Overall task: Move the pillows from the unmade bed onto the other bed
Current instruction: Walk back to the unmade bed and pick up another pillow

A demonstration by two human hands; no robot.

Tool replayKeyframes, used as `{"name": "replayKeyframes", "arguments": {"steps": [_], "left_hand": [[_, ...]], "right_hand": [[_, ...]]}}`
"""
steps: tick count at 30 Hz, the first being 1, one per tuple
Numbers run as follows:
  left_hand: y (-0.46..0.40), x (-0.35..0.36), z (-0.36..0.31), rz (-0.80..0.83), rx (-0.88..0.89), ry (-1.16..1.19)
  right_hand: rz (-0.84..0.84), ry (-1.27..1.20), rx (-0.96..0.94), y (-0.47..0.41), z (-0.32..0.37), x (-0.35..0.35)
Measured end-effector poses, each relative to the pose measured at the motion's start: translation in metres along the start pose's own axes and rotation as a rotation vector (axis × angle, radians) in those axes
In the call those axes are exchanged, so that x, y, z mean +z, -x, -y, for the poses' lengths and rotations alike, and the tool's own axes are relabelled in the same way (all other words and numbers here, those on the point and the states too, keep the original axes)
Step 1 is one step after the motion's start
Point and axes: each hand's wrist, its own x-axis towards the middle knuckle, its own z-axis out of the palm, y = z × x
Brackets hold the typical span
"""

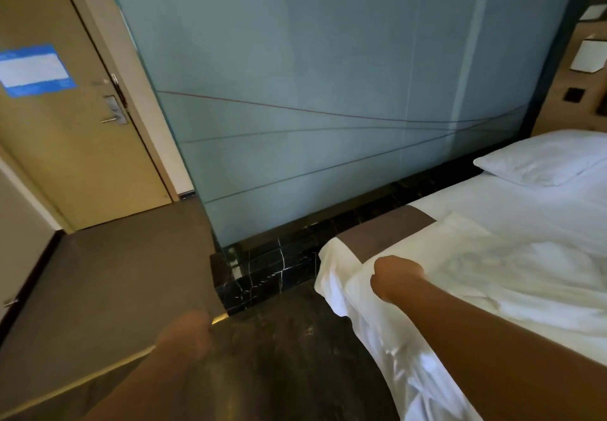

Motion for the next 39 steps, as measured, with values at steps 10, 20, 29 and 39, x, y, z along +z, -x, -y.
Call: {"name": "replayKeyframes", "arguments": {"steps": [10, 20, 29, 39], "left_hand": [[-0.28, -0.079, 0.005, -0.022, 0.149, 0.032], [-0.513, -0.138, -0.064, -0.008, 0.283, -0.165], [-0.663, -0.207, -0.139, -0.022, 0.438, -0.249], [-0.793, -0.223, -0.295, 0.035, 0.81, -0.329]], "right_hand": [[-0.017, -0.073, 0.099, -0.204, 0.093, -0.075], [0.018, -0.144, 0.157, -0.415, 0.086, -0.114], [0.013, -0.256, 0.296, -0.575, 0.069, -0.164], [-0.008, -0.229, 0.705, -0.598, -0.004, -0.175]]}}
